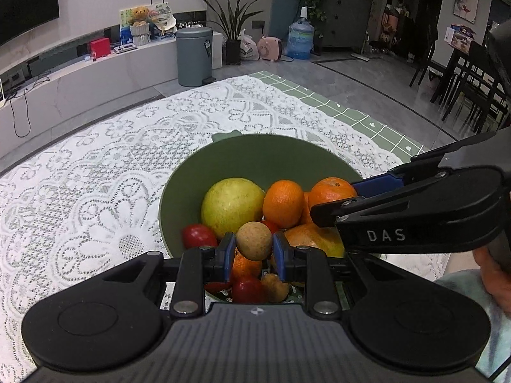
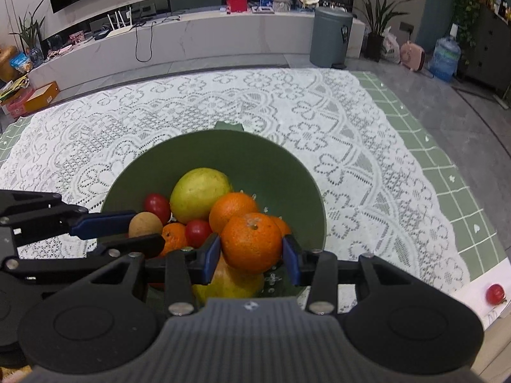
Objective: Organize fruits
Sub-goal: 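Open both grippers to drop the kiwi and orange into the colander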
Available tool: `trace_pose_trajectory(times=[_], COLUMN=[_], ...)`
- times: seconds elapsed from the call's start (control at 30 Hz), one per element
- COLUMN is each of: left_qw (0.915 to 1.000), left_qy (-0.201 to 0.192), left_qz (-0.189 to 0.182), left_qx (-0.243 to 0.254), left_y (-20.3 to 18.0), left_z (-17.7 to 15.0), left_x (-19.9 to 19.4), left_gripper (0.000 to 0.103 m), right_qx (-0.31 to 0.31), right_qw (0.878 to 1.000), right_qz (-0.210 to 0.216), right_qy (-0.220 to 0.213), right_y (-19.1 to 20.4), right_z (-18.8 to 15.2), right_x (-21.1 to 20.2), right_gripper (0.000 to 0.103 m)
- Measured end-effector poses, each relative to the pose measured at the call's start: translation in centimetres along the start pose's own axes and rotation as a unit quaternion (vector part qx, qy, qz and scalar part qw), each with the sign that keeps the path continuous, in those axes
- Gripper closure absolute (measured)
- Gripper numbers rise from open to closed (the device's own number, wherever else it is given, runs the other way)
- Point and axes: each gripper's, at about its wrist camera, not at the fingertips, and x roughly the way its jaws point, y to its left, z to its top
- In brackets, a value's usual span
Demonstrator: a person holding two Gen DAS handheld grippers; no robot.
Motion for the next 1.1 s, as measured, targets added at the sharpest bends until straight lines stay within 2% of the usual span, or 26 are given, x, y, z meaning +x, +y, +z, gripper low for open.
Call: trace_pose_trajectory(times=[0.1,0.57,0.67,0.7,0.73,0.83,0.93,1.1], left_qw=[1.0000,0.9996,0.9996,0.9996,0.9996,0.9997,0.9995,0.9993], left_qy=[0.006,0.025,0.025,0.024,0.023,0.017,0.013,-0.006], left_qz=[0.002,0.011,0.015,0.014,0.013,0.015,0.023,0.036], left_qx=[-0.003,0.005,0.005,0.005,0.006,0.013,0.017,0.010], left_y=[0.1,-0.3,-0.3,-0.4,-0.5,-0.7,-0.9,-0.7], left_z=[-0.3,-1.0,-1.0,-1.0,-0.9,-0.9,-0.8,-0.9], left_x=[0.4,1.2,1.0,0.8,0.7,0.0,-0.8,-3.3], left_gripper=[0.075,0.074,0.065,0.061,0.057,0.052,0.048,0.041], right_qx=[0.006,0.010,0.012,0.013,0.015,0.019,0.021,0.018], right_qw=[1.000,1.000,1.000,1.000,1.000,1.000,1.000,0.999], right_qz=[0.008,0.005,0.005,0.006,0.008,0.010,0.011,0.022], right_qy=[0.019,0.024,0.024,0.024,0.022,0.014,0.004,-0.040], right_y=[-0.2,-0.1,-0.1,-0.1,-0.2,-0.3,-0.4,-0.4], right_z=[0.1,0.1,0.2,0.2,0.2,0.1,0.0,-0.3], right_x=[0.6,0.7,0.7,0.7,0.6,0.4,0.0,-1.4], right_gripper=[0.063,0.062,0.061,0.059,0.053,0.047,0.046,0.034])
